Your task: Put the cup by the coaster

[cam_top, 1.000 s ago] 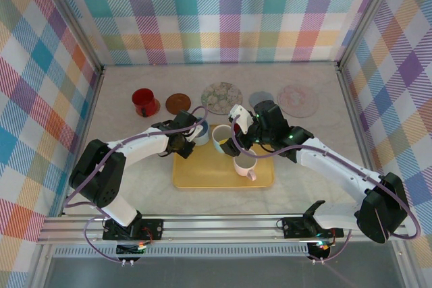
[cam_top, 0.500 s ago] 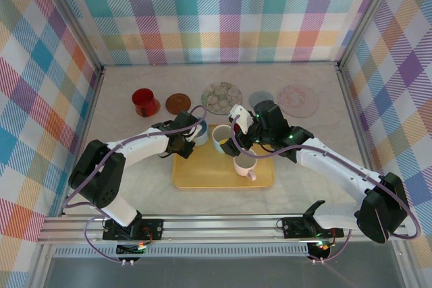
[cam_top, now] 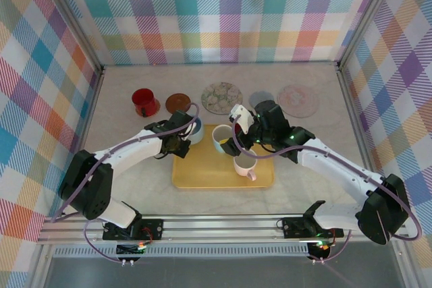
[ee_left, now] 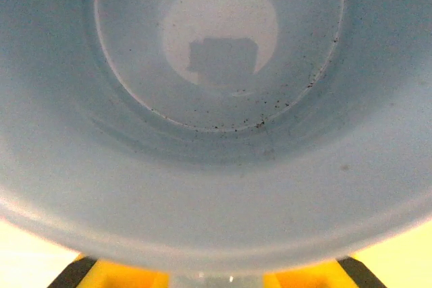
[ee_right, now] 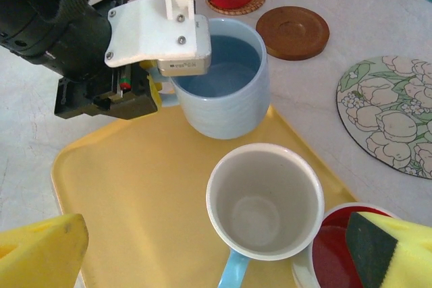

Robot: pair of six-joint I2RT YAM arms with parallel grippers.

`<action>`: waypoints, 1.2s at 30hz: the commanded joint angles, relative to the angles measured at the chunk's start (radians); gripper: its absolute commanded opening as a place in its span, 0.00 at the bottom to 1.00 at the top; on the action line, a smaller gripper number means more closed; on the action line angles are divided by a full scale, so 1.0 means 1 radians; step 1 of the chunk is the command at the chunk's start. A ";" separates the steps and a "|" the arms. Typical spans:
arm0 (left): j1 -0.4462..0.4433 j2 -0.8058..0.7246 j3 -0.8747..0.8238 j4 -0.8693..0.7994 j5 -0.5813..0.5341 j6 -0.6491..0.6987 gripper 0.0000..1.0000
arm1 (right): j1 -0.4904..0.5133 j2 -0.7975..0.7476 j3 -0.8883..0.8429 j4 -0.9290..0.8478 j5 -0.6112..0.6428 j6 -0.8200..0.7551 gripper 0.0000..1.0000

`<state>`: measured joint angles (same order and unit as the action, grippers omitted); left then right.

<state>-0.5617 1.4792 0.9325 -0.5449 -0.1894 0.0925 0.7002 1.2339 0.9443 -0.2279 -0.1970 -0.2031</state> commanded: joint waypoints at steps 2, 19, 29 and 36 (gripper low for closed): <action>-0.002 -0.063 0.076 -0.012 -0.050 -0.042 0.00 | 0.005 -0.036 0.020 0.001 -0.002 -0.010 0.99; 0.095 0.084 0.414 -0.219 -0.014 -0.053 0.00 | 0.005 0.000 0.059 -0.013 0.011 0.053 0.99; 0.175 0.224 0.527 -0.193 -0.059 -0.065 0.00 | 0.005 0.071 0.095 -0.008 0.079 0.085 0.99; 0.226 0.290 0.506 -0.054 -0.051 -0.092 0.00 | 0.005 0.110 0.116 -0.009 0.113 0.073 0.99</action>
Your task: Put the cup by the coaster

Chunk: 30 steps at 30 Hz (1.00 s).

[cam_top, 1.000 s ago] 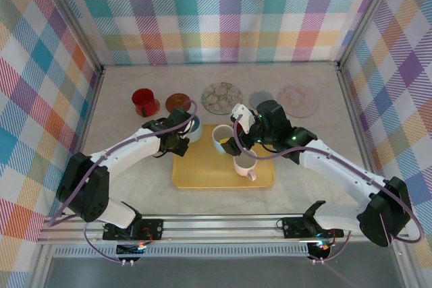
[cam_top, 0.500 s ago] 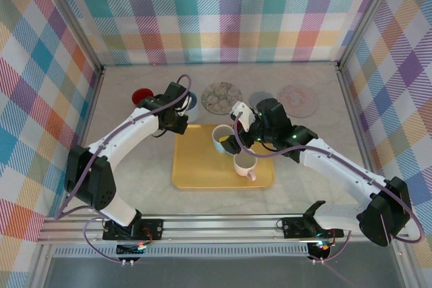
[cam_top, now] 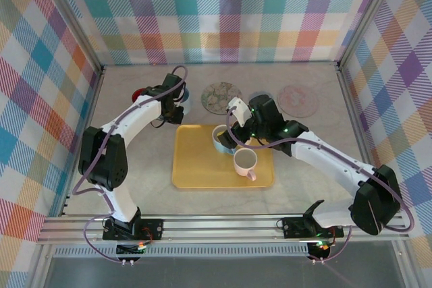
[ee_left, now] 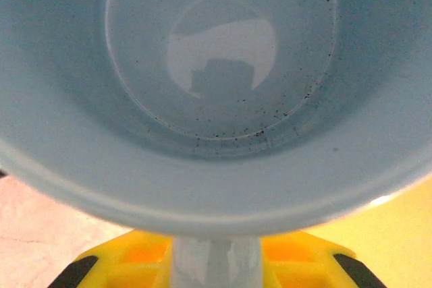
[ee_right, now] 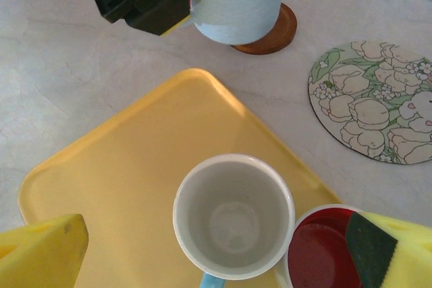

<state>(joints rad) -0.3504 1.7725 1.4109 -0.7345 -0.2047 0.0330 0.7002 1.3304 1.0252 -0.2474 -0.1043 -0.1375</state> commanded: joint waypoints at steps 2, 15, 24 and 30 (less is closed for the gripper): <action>0.026 0.015 0.025 0.163 -0.041 -0.039 0.00 | 0.004 0.023 0.039 0.011 0.021 0.007 0.99; 0.075 0.107 0.013 0.298 -0.050 -0.065 0.00 | 0.004 0.074 0.070 0.021 0.046 0.009 0.99; 0.087 0.127 0.003 0.344 -0.010 -0.079 0.00 | 0.003 0.106 0.082 0.026 0.041 -0.007 0.99; 0.087 0.151 0.013 0.327 -0.004 -0.083 0.00 | 0.004 0.110 0.080 0.032 0.043 -0.010 0.99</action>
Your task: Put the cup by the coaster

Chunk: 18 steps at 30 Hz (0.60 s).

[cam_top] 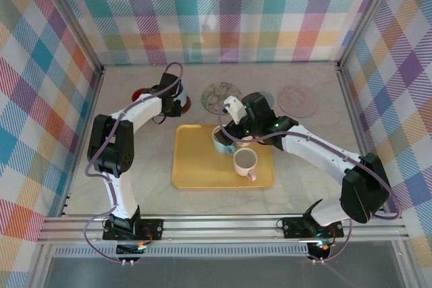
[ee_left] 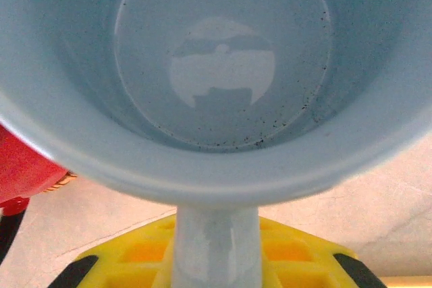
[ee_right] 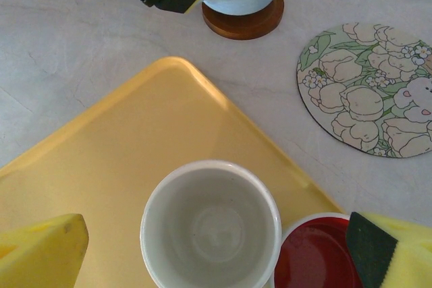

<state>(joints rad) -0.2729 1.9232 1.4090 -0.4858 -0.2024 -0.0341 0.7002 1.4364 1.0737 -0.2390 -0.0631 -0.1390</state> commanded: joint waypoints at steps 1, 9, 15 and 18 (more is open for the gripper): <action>0.009 0.001 0.012 0.079 -0.004 -0.018 0.00 | 0.004 0.004 0.030 0.023 0.002 -0.010 0.99; 0.009 0.015 0.017 0.065 0.007 -0.016 0.00 | 0.002 0.004 0.022 0.016 0.011 -0.003 0.99; 0.009 0.031 0.028 0.061 0.004 -0.015 0.05 | 0.002 -0.001 0.014 0.016 0.016 -0.002 0.99; 0.009 0.036 0.034 0.064 0.007 -0.013 0.07 | 0.002 -0.004 0.012 0.017 0.018 -0.005 0.99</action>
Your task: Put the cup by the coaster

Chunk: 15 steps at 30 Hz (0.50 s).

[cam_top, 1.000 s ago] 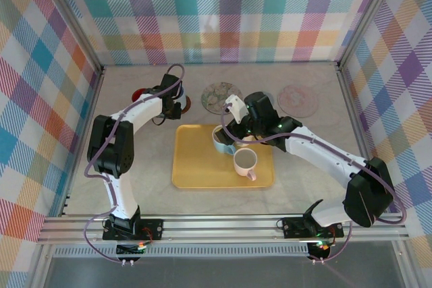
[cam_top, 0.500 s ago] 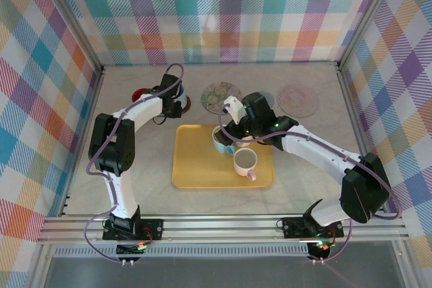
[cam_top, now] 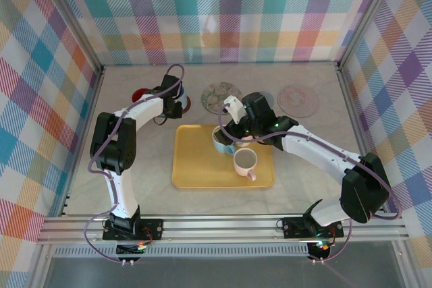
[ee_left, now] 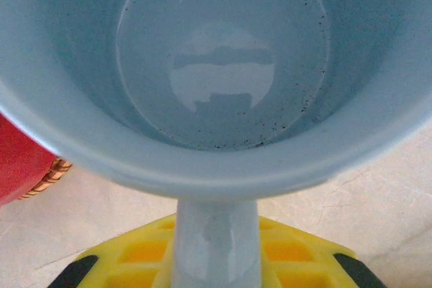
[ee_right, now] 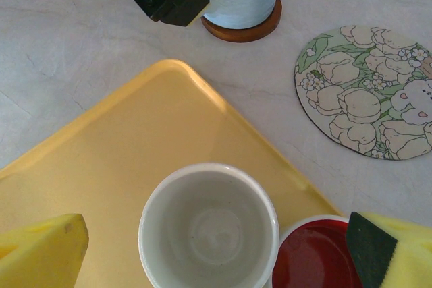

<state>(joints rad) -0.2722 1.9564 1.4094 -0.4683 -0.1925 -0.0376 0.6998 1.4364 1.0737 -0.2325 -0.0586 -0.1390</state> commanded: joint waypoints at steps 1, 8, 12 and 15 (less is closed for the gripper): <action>0.009 0.009 0.038 0.044 0.004 -0.002 0.07 | 0.003 -0.004 0.011 0.010 0.014 -0.006 0.99; 0.008 0.030 0.067 0.009 -0.010 0.031 0.07 | 0.003 -0.005 0.002 0.012 0.014 -0.002 0.99; 0.008 0.021 0.061 0.006 -0.015 0.032 0.11 | 0.003 -0.005 0.003 0.013 0.013 -0.002 0.99; 0.008 0.010 0.058 -0.003 -0.015 0.030 0.21 | 0.003 -0.004 0.006 0.011 0.013 -0.007 0.99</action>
<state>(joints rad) -0.2722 1.9842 1.4448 -0.4706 -0.1886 -0.0261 0.6998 1.4364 1.0737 -0.2325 -0.0479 -0.1390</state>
